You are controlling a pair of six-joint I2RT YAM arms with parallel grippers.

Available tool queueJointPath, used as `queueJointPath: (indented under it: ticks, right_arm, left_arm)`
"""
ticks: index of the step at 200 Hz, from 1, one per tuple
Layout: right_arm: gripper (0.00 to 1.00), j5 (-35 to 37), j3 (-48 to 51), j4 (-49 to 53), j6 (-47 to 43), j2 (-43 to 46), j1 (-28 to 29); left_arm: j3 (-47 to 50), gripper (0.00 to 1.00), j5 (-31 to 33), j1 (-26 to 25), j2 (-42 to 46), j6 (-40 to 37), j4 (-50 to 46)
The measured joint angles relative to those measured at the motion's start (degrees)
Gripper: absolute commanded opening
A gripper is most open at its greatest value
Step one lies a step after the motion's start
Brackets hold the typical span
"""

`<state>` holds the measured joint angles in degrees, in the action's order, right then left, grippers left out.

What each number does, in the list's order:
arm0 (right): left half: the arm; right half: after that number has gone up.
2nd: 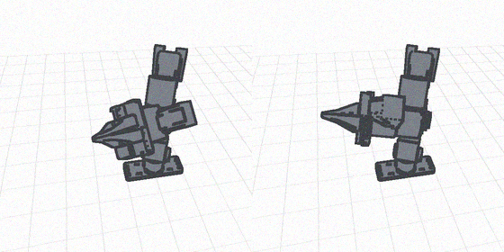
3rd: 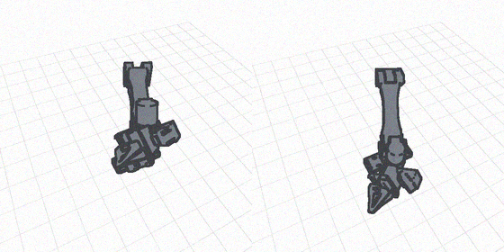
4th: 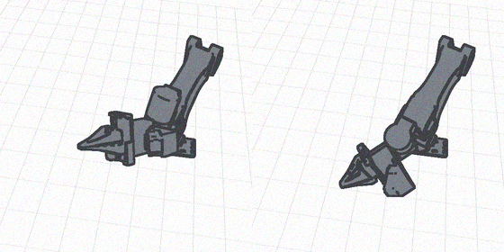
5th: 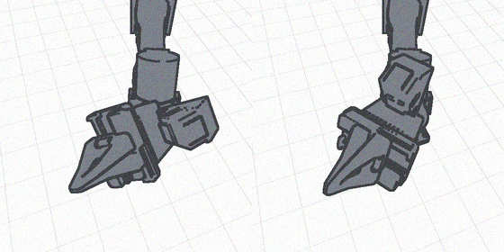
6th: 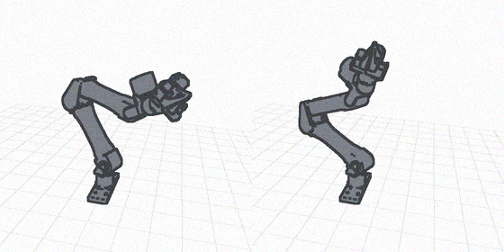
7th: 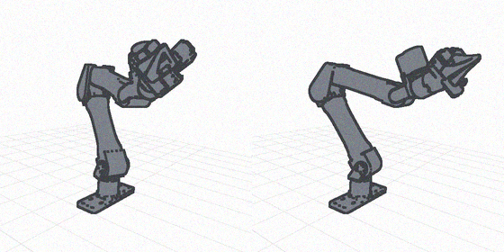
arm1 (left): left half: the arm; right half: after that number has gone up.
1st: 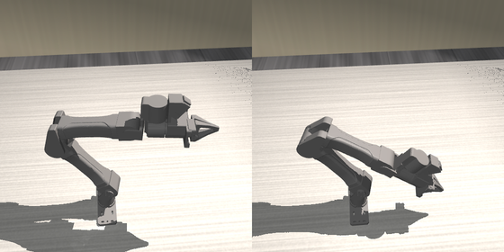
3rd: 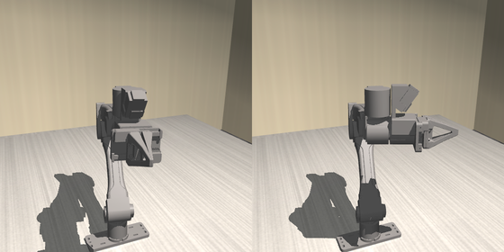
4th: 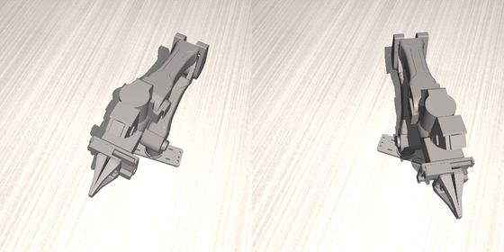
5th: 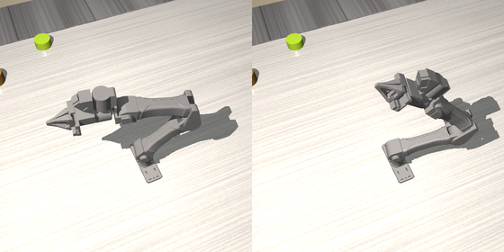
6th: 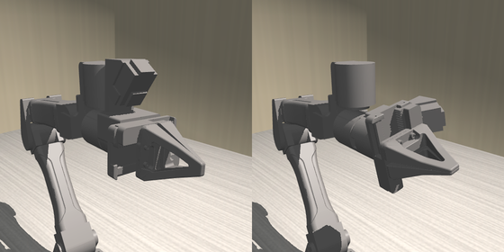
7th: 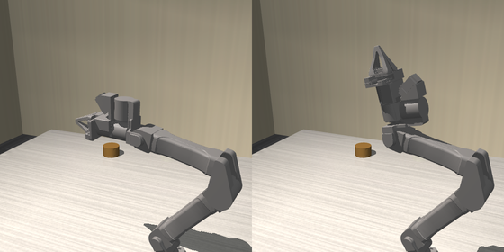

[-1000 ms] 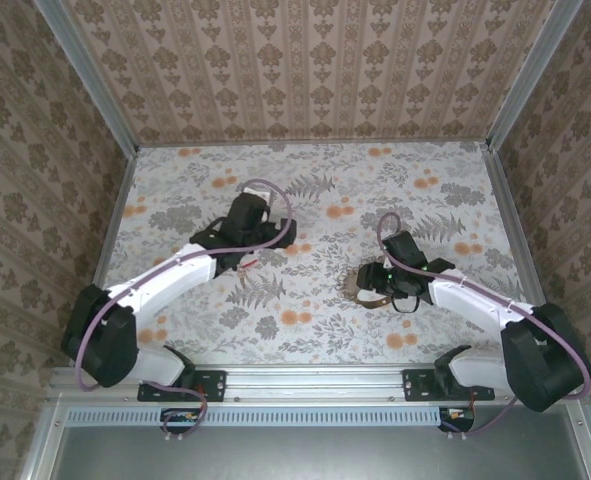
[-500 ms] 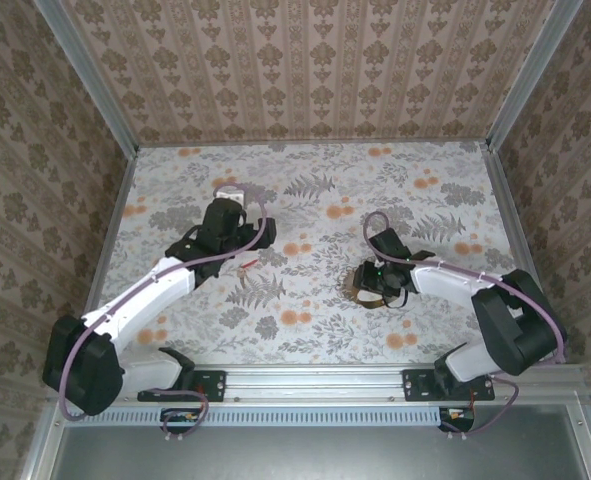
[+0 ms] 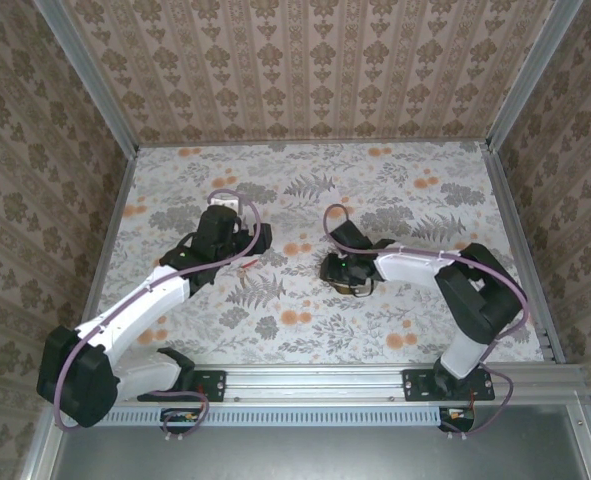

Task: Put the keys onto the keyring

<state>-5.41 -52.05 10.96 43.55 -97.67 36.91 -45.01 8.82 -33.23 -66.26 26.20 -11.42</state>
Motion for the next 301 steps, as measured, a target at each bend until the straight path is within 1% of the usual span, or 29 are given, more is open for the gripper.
queueJointPath:
  ticks: [17,43,69,83,104,117,138,159,165,188,205,220,248,269,286,301]
  right_arm:
    - [0.43,-1.1,-2.2,-0.9,0.1,-1.1,1.2]
    - [0.51,-1.0,-3.0,-1.1,0.0,0.9,1.5]
    - [0.58,1.0,-2.1,1.3,-1.1,8.6,1.0]
    - [0.62,2.7,0.3,2.5,-1.9,15.4,-0.2]
    - [0.66,4.1,5.8,4.3,-3.1,24.6,-4.7]
    - [0.68,4.5,9.8,5.6,-3.3,28.9,-9.2]
    - [0.71,4.5,14.4,7.8,-3.5,32.4,-15.7]
    - [0.73,3.9,16.6,10.3,-4.6,35.1,-21.2]
    - [0.73,3.7,16.7,10.6,-4.8,35.4,-22.1]
    - [0.75,1.6,16.7,11.0,-5.9,36.2,-27.8]
    - [0.75,-0.3,16.8,11.0,-6.3,36.2,-32.1]
    - [0.76,-2.0,17.0,10.9,-6.3,36.2,-34.9]
    - [0.76,-5.3,18.0,10.5,-6.5,36.2,-38.1]
    - [0.76,-7.1,18.6,10.2,-7.0,36.2,-39.9]
    - [0.76,-7.8,18.8,10.0,-7.2,36.2,-40.7]
    - [0.76,-8.6,18.8,9.8,-7.4,36.1,-41.0]
  left_arm:
    - [0.0,1.0,-0.2,0.0,0.0,0.0,0.0]
    - [0.0,1.0,-1.6,0.0,0.0,0.0,0.0]
    - [0.0,1.0,-3.3,-0.1,0.0,0.4,0.3]
    - [0.0,1.0,-3.8,-0.3,0.0,0.9,0.8]
    - [-0.1,1.0,-3.8,-2.0,-0.6,0.5,1.5]
    - [-0.6,1.0,-4.0,-3.9,-2.4,-0.9,1.6]
    - [-3.7,0.98,-4.6,-7.5,-7.4,-4.5,1.2]
    - [-9.7,0.94,-6.6,-12.5,-14.5,-10.6,0.3]
    - [-11.2,0.93,-7.3,-13.7,-16.3,-12.3,-0.1]
    - [-20.8,0.86,-12.2,-18.0,-25.0,-20.5,-3.3]
    - [-27.5,0.78,-16.9,-19.6,-31.3,-25.2,-5.1]
    - [-32.0,0.71,-21.6,-19.8,-36.5,-28.7,-6.7]
    - [-38.5,0.57,-29.8,-19.5,-44.7,-33.2,-11.4]
    - [-43.0,0.5,-36.0,-19.4,-50.0,-35.5,-14.3]
    - [-44.9,0.48,-40.2,-19.5,-52.2,-36.4,-15.9]
    - [-46.7,0.42,-43.2,-19.6,-53.9,-36.8,-16.9]
